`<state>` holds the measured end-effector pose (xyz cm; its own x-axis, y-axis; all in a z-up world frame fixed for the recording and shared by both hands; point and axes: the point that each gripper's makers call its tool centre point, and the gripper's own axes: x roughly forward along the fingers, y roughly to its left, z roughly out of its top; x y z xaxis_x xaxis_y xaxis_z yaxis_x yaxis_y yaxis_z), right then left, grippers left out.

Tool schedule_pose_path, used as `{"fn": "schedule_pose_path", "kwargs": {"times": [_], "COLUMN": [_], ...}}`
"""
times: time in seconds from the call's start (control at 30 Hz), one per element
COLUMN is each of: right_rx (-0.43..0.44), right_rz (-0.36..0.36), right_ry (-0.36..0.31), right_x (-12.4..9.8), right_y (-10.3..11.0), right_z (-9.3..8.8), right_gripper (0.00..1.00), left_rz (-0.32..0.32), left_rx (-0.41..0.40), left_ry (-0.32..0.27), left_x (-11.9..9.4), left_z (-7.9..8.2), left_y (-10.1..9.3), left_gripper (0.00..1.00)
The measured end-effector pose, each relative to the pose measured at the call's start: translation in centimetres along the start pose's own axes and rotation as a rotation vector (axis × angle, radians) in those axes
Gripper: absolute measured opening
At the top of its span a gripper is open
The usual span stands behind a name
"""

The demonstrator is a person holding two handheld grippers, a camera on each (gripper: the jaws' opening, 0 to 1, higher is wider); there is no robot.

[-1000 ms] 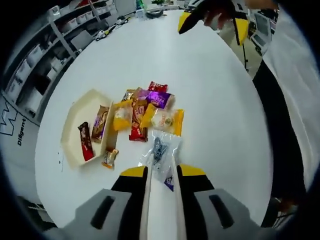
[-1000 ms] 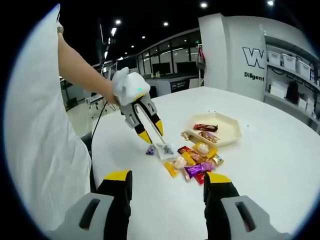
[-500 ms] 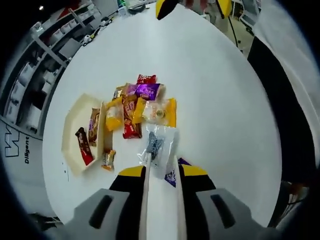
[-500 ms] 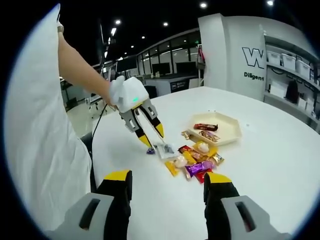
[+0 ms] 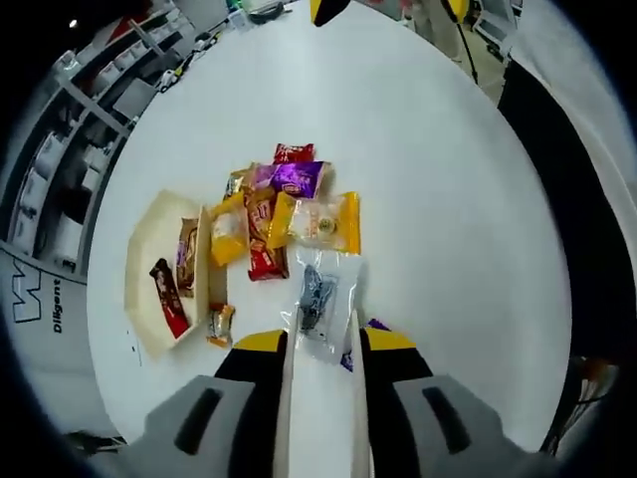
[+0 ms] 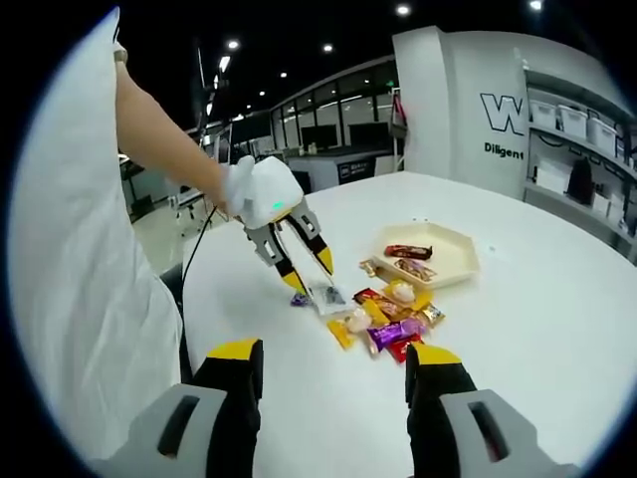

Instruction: Place the target food into the container with the food tongs after gripping and lifting it, then release it inside without dropping or visibly crushing the food.

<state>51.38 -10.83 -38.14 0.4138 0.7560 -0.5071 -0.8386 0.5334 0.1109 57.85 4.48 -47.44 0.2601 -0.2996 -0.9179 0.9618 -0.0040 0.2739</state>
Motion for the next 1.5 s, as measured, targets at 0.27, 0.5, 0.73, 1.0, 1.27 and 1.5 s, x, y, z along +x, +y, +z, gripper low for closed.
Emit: {"fn": "schedule_pose_path", "kwargs": {"times": [0.27, 0.5, 0.73, 1.0, 1.27, 1.5], "right_rx": [-0.002, 0.001, -0.003, -0.01, -0.009, -0.01], "right_rz": [0.001, -0.002, -0.002, 0.002, 0.0, 0.003], "right_ry": [-0.004, -0.001, -0.002, -0.002, 0.002, 0.004], "right_x": [0.1, 0.0, 0.1, 0.2, 0.1, 0.2], "right_y": [-0.1, -0.2, -0.4, -0.3, -0.3, -0.2], "right_z": [0.2, 0.1, 0.3, 0.4, 0.1, 0.1], "right_gripper": [0.55, 0.55, 0.54, 0.54, 0.54, 0.54], "left_rz": [-0.068, -0.112, -0.142, -0.176, -0.199, -0.221], "left_rx": [-0.017, -0.059, -0.233, -0.395, -0.605, -0.791], "left_ry": [0.035, 0.028, 0.007, -0.026, -0.092, -0.182], "left_x": [0.6, 0.4, 0.1, -0.1, -0.4, -0.9], "left_z": [-0.7, -0.4, -0.1, -0.2, 0.1, 0.5], "left_y": [-0.1, -0.7, -0.9, -0.8, -0.7, 0.0], "left_gripper": [0.25, 0.19, 0.16, 0.12, 0.11, 0.11]}}
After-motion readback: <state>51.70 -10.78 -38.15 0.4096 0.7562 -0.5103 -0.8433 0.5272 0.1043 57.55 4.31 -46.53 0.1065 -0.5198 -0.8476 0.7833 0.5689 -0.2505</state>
